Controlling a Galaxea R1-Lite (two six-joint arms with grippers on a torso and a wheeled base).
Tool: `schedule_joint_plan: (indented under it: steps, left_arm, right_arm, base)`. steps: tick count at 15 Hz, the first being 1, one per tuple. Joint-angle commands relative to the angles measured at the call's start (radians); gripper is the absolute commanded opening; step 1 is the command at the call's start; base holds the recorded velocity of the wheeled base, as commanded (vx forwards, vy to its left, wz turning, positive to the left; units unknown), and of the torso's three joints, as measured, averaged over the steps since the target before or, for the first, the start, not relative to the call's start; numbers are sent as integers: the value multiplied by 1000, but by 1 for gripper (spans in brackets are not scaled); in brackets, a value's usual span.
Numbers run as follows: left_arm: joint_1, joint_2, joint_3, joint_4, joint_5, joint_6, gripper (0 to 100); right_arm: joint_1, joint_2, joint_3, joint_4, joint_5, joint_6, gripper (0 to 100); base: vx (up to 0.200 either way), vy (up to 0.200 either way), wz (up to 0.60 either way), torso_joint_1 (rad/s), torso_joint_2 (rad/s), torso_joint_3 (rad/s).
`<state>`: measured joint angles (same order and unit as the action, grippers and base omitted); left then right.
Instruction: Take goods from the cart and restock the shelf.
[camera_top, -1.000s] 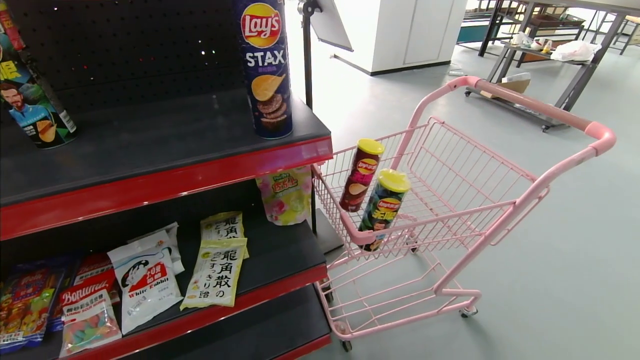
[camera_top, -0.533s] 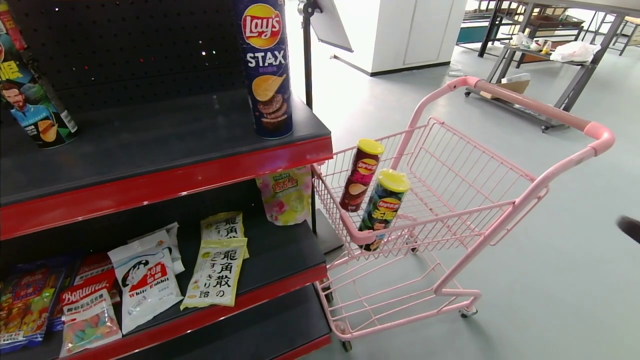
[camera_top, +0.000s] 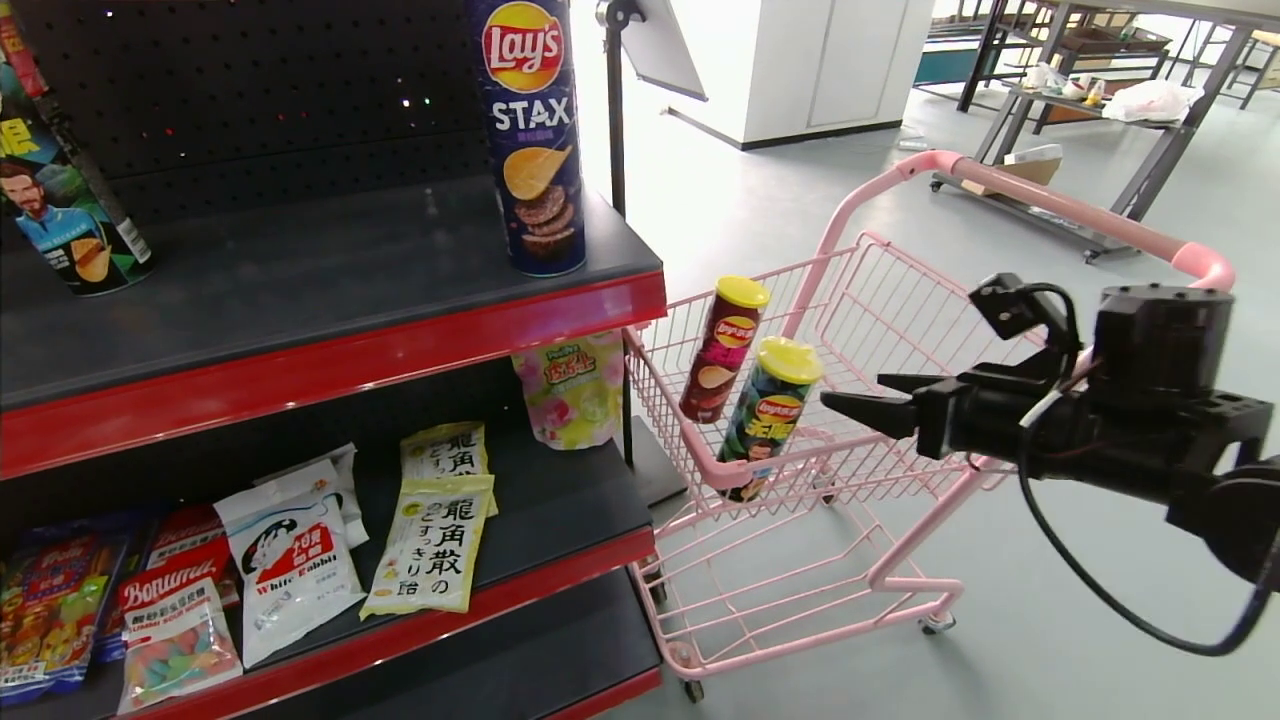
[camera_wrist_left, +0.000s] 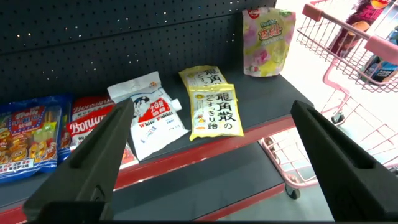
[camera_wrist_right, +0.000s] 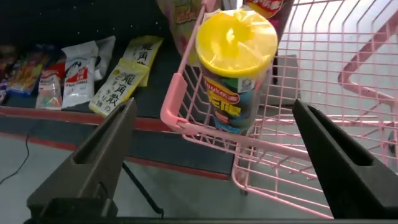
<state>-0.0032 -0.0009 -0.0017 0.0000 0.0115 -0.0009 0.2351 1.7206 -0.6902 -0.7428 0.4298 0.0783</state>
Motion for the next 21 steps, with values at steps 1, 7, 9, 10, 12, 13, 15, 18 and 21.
schedule_joint_plan:
  steps: [1,7,9,10,12,13,15,18,21]
  left_arm:
    - [0,1,0,0,1,-1,100]
    - [0,1,0,0,1,-1,100]
    - [0,1,0,0,1,-1,100]
    - [0,1,0,0,1,-1,100]
    - [0,1,0,0,1,-1,100]
    - [0,1,0,0,1,-1,100]
    - [0,1,0,0,1,1,100]
    - [0,1,0,0,1,1,100]
    - [0,1,-1,0,1,1,100]
  right_arm:
    - [23,146,-11,-30,4,0,100]
    - [39,251,-95,-67,-2,1,100]
    - [36,284,-143,-67,-3,1,100]
    - [36,307,-167,-67,-6,0,100]
    - [36,355,-207,-69,-31,-2,100]
    - [36,387,-247,-69,-39,0,100]
    - [35,448,-339,-69,-39,3,100]
    - [38,501,-440,-67,-42,3,100]
    - [44,516,-457,-69,-54,9,0]
  base:
    - [0,0,0,0,0,0]
    - [0,0,0,0,0,0]
    - [0,0,0,0,0,0]
    - [0,0,0,0,0,0]
    - [0,0,0,0,0,0]
    - [0,0,0,0,0,0]
    - [0,0,0,0,0,0]
    - [0,0,0,0,0,0]
    - [0,0,0,0,0,0]
